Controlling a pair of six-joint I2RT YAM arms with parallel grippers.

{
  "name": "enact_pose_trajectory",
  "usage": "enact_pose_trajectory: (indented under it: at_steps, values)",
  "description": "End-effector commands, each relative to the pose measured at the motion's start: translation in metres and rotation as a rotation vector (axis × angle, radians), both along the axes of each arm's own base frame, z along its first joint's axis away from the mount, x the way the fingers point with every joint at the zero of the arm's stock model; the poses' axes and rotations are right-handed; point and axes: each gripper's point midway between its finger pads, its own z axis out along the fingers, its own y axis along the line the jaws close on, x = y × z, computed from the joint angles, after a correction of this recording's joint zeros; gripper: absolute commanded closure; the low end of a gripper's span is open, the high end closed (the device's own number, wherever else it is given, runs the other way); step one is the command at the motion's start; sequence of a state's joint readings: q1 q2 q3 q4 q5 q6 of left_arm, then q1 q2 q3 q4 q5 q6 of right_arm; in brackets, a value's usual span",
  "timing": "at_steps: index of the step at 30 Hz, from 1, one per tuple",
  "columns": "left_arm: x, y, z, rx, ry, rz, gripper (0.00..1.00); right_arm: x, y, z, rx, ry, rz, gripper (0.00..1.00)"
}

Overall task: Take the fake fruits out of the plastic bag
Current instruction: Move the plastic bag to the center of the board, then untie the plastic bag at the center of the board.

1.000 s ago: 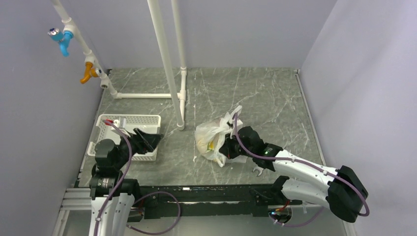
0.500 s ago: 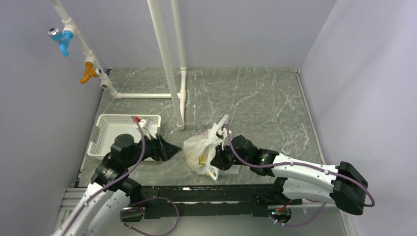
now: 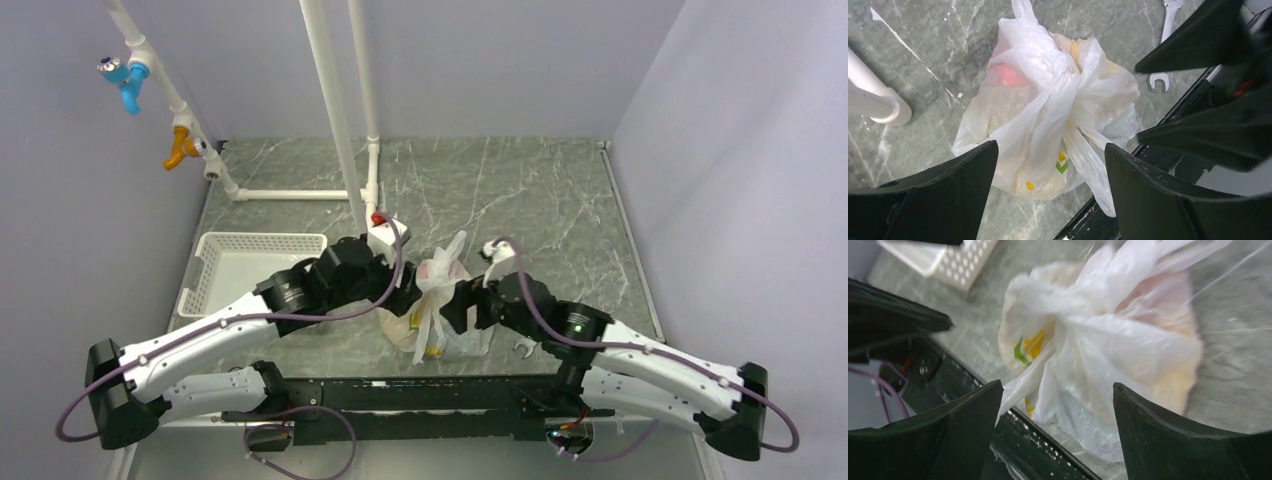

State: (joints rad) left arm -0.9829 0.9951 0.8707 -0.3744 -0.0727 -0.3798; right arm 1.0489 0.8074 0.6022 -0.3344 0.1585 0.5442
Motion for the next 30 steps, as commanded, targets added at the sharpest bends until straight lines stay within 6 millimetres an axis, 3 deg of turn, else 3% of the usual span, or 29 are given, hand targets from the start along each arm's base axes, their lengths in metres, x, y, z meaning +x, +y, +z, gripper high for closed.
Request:
enact_pose_trajectory:
  at_steps: [1, 4, 8, 15, 19, 24, 30]
  values:
    - [0.014, -0.015, 0.018, 0.043, -0.098, -0.059, 0.13, 0.024, -0.048, 0.045, -0.002, -0.111, -0.247, 0.14]
    - [0.017, -0.024, 0.012, 0.081, -0.082, -0.085, 0.12, 0.030, -0.062, 0.060, 0.005, -0.156, -0.310, 0.13]
    - [0.024, -0.029, 0.007, 0.088, -0.075, -0.087, 0.16, 0.037, -0.062, 0.060, -0.027, -0.174, -0.313, 0.16]
    - [0.025, -0.037, -0.014, 0.077, -0.014, -0.116, 0.27, 0.055, -0.036, 0.055, 0.047, -0.118, -0.151, 0.30]
    - [0.029, -0.039, -0.022, 0.085, 0.009, -0.103, 0.27, 0.057, -0.022, 0.053, 0.115, -0.077, -0.047, 0.31]
    - [0.026, -0.045, -0.031, 0.084, 0.039, -0.121, 0.22, 0.062, -0.009, 0.038, 0.056, -0.029, 0.013, 0.28]
    - [0.031, -0.046, -0.039, 0.097, 0.048, -0.100, 0.34, 0.058, 0.001, 0.024, 0.077, 0.026, 0.042, 0.31]
